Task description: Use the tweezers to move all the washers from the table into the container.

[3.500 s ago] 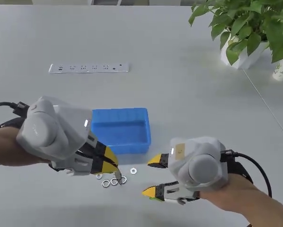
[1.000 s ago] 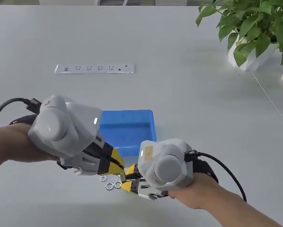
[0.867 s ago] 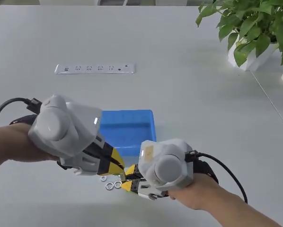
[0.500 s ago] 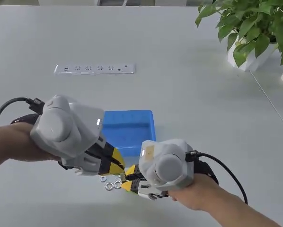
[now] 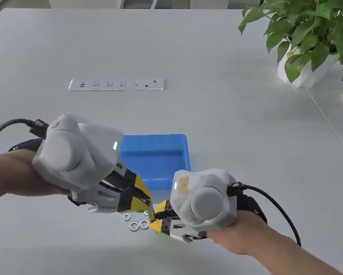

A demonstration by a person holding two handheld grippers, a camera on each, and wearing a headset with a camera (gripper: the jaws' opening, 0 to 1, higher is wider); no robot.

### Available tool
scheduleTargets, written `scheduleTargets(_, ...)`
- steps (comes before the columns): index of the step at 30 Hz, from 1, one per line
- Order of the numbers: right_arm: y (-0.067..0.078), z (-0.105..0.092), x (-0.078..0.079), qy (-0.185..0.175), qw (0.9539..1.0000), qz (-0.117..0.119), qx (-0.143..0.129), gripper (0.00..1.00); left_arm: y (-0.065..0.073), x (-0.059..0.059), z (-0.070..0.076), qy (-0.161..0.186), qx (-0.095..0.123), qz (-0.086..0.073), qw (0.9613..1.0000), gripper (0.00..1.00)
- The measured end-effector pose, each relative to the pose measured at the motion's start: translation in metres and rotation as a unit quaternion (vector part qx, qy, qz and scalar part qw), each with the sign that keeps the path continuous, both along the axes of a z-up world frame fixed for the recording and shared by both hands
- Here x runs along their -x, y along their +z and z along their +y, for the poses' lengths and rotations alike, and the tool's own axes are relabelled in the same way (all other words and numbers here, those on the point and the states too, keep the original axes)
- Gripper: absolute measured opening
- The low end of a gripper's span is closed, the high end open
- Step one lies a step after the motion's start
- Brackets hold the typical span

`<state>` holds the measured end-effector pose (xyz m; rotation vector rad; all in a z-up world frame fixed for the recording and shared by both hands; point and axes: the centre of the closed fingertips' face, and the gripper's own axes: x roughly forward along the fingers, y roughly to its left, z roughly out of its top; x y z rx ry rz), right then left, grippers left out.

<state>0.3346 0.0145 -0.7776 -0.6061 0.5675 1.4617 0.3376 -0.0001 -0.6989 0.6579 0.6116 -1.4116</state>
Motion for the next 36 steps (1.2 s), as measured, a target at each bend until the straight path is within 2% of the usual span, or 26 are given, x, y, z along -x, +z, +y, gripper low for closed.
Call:
scheduleTargets(2, 0.002, -0.002, 0.0, -0.002, 1.0, 0.002, -0.003, 0.07, 0.002, 0.0, 0.0, 0.009, 0.008, 0.003, 0.9999, 0.17)
scheduleTargets(4, 0.003, -0.003, -0.001, -0.003, 1.0, 0.001, -0.002, 0.07, 0.003, 0.001, 0.002, 0.021, 0.012, 0.014, 0.9996, 0.21)
scheduleTargets(7, 0.008, -0.005, -0.001, -0.004, 1.0, -0.001, -0.003, 0.08, 0.006, 0.002, 0.004, 0.032, 0.019, 0.01, 0.9993, 0.23)
scheduleTargets(9, 0.011, -0.005, -0.002, -0.005, 1.0, -0.001, -0.005, 0.08, 0.009, 0.004, 0.005, 0.05, 0.036, 0.017, 0.9979, 0.26)
scheduleTargets(14, 0.024, -0.006, -0.007, -0.007, 0.9999, -0.008, -0.008, 0.08, 0.012, 0.008, 0.012, 0.082, 0.052, 0.026, 0.9949, 0.33)
scheduleTargets(16, 0.03, -0.006, -0.009, -0.008, 0.9999, -0.009, -0.01, 0.08, 0.015, 0.008, 0.014, 0.101, 0.065, 0.029, 0.9923, 0.36)
scheduleTargets(20, 0.042, -0.005, -0.014, -0.009, 0.9997, -0.018, -0.014, 0.08, 0.02, 0.009, 0.02, 0.124, 0.079, 0.027, 0.9887, 0.43)
scheduleTargets(24, 0.052, -0.004, -0.017, -0.006, 0.9995, -0.026, -0.015, 0.08, 0.025, 0.004, 0.026, 0.149, 0.091, 0.019, 0.9844, 0.48)
scheduleTargets(28, 0.06, -0.003, -0.023, -0.002, 0.9995, -0.028, -0.013, 0.08, 0.028, 0.001, 0.033, 0.167, 0.099, 0.012, 0.9809, 0.56)
scheduleTargets(31, 0.068, -0.003, -0.026, 0.001, 0.9995, -0.028, -0.016, 0.08, 0.03, -0.001, 0.039, 0.184, 0.108, 0.008, 0.9768, 0.62)
scheduleTargets(36, 0.079, -0.001, -0.033, 0.006, 0.9993, -0.032, -0.017, 0.08, 0.03, -0.001, 0.047, 0.206, 0.116, 0.007, 0.9716, 0.67)
